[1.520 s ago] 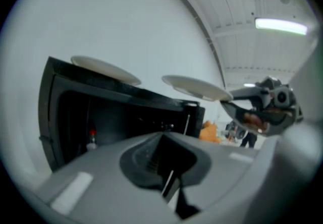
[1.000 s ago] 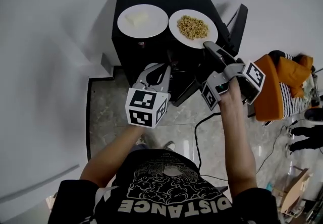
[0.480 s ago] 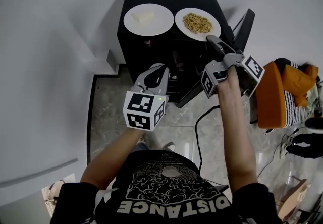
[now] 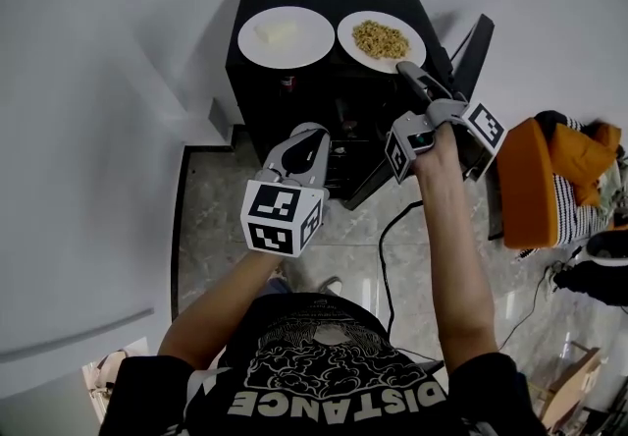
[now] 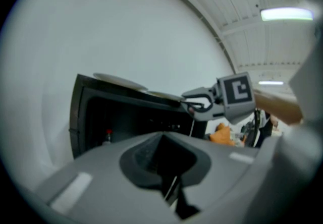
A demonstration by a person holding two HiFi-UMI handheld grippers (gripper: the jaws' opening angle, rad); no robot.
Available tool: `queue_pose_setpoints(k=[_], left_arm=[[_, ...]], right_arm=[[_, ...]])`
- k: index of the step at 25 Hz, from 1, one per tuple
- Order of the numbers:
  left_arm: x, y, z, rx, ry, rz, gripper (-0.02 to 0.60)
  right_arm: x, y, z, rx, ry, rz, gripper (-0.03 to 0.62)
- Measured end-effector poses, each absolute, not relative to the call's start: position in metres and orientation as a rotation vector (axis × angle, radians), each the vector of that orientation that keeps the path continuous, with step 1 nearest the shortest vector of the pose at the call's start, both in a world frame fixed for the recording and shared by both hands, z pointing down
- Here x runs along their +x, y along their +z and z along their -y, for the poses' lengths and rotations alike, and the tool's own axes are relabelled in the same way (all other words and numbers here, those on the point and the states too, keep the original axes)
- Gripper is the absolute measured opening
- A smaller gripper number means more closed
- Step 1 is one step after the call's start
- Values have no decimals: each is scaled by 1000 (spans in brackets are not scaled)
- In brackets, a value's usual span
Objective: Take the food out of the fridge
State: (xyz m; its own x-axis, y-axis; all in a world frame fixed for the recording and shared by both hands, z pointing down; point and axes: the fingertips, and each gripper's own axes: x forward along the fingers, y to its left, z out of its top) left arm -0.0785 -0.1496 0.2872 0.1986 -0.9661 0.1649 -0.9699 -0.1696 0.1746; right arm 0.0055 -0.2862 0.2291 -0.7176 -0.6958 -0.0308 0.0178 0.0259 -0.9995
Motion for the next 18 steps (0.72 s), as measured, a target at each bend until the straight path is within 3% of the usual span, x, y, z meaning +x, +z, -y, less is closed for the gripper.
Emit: queue_pose_setpoints(k=[9,18], left_arm=[[-81,286,164,2231,25,1833,3],[-64,296,146,2244,58,1824,3]], right_arm=[[10,220,276,-648,-1626,-1916,46],[18,239,203,-807,-1219,-2435,44]])
